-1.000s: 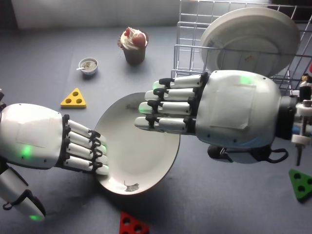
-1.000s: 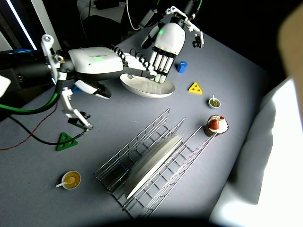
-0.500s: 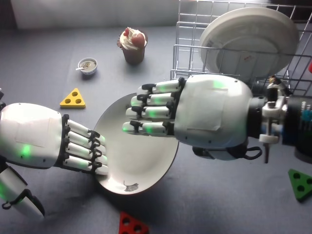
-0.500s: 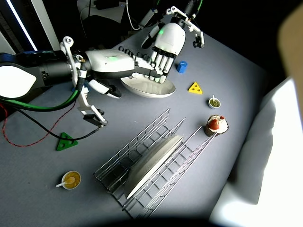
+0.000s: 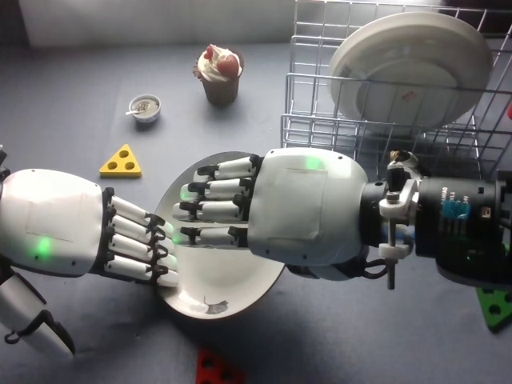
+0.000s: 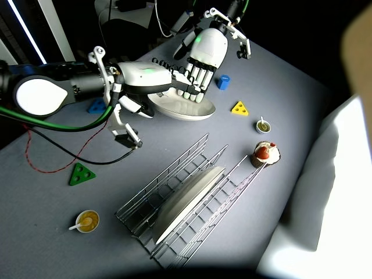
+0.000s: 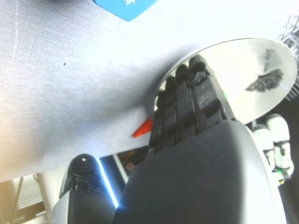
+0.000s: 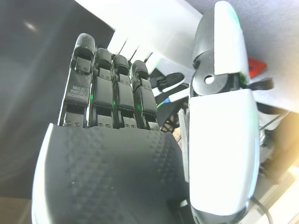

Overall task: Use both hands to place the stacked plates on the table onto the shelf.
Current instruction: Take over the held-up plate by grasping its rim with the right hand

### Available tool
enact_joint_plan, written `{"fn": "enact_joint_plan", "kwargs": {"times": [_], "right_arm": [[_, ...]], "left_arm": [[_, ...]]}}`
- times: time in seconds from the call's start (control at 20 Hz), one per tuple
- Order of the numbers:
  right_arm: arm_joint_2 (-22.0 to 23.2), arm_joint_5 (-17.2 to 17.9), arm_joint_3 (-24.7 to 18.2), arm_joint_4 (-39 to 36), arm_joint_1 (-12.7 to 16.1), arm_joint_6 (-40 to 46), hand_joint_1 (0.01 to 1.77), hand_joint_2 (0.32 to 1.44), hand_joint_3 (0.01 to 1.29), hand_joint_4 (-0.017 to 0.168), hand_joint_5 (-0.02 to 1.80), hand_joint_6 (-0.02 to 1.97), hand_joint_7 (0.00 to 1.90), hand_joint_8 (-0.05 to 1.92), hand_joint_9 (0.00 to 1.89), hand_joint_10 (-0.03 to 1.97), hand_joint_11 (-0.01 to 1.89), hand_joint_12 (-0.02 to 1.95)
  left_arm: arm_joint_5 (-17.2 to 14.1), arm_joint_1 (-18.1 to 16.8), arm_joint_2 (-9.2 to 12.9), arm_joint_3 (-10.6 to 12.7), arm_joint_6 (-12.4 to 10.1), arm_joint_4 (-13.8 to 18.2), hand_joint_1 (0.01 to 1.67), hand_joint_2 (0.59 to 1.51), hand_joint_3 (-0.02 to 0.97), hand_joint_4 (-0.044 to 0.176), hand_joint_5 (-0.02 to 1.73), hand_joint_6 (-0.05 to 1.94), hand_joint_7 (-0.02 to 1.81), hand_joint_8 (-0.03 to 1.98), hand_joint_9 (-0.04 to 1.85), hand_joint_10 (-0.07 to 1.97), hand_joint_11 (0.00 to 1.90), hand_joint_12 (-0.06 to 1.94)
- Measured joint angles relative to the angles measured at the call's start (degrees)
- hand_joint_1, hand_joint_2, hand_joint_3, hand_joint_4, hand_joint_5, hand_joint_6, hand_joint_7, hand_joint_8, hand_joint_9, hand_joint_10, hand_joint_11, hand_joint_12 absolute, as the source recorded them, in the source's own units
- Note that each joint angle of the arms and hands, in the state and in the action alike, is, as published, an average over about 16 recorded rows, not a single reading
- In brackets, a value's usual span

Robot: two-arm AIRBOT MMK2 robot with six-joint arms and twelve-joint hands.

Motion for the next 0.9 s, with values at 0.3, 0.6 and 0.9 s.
{"fn": "enact_joint_plan", "kwargs": {"times": [0.3, 0.6, 0.9], "right_arm": [[-1.46, -0.99, 1.32, 0.08, -0.01, -0.81, 1.26, 0.91, 0.01, 0.004, 0.29, 0.02, 0.25, 0.01, 0.28, 0.01, 0.37, 0.04], [-2.02, -1.37, 2.81, 1.33, -0.06, -0.85, 1.29, 0.90, 0.01, 0.004, 0.37, 0.02, 0.35, 0.01, 0.39, 0.01, 0.46, 0.07], [-2.76, -1.01, 4.14, 3.27, -0.28, -0.86, 1.34, 0.92, 0.01, 0.004, 0.50, 0.02, 0.50, 0.01, 0.54, 0.01, 0.58, 0.11]], "left_arm": [[0.00, 0.00, -0.03, 0.04, -0.05, -0.02, 0.04, 1.068, 0.017, -0.011, 0.16, -0.02, 0.22, -0.01, 0.24, -0.01, 0.23, -0.01], [0.02, 0.00, -0.05, 0.08, -0.08, -0.03, 0.04, 1.067, 0.017, -0.010, 0.15, -0.02, 0.21, -0.01, 0.24, -0.01, 0.23, -0.01], [0.06, 0.01, -0.05, 0.10, -0.08, -0.04, 0.03, 1.065, 0.017, -0.010, 0.15, -0.02, 0.21, -0.01, 0.23, -0.01, 0.22, -0.01]]}}
